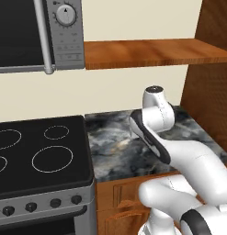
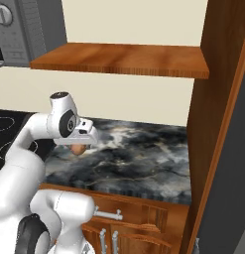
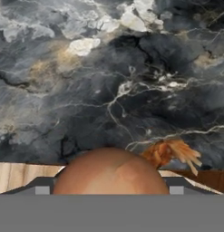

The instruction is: Place the onion in the correct fridge rack based on whether it is a fruit or vegetable. Finally, close the fridge door.

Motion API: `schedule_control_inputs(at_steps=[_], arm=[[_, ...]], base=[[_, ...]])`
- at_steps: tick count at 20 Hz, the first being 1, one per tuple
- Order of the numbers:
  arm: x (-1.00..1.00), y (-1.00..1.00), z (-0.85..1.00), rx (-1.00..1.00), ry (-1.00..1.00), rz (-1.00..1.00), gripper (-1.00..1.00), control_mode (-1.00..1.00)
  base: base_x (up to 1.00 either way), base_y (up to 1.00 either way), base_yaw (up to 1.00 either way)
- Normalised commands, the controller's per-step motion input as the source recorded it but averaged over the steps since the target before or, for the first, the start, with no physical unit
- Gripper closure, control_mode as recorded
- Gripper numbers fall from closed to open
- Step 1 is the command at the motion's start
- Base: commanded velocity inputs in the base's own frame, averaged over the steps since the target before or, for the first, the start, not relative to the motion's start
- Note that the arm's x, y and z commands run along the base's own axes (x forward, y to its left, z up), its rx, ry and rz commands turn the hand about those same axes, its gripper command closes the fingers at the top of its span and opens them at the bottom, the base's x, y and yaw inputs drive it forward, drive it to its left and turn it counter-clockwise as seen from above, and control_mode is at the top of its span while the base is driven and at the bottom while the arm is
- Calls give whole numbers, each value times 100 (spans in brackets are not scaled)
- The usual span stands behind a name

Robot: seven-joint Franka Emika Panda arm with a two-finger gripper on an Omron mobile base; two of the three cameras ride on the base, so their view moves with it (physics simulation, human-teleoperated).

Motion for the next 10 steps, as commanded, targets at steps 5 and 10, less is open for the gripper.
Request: schedule_control_inputs(at_steps=[5,10], arm=[[0,11,0,0,0,1,100,-100],[-9,16,0,-2,0,1,100,-100]], base=[[0,0,0],[0,0,0]])
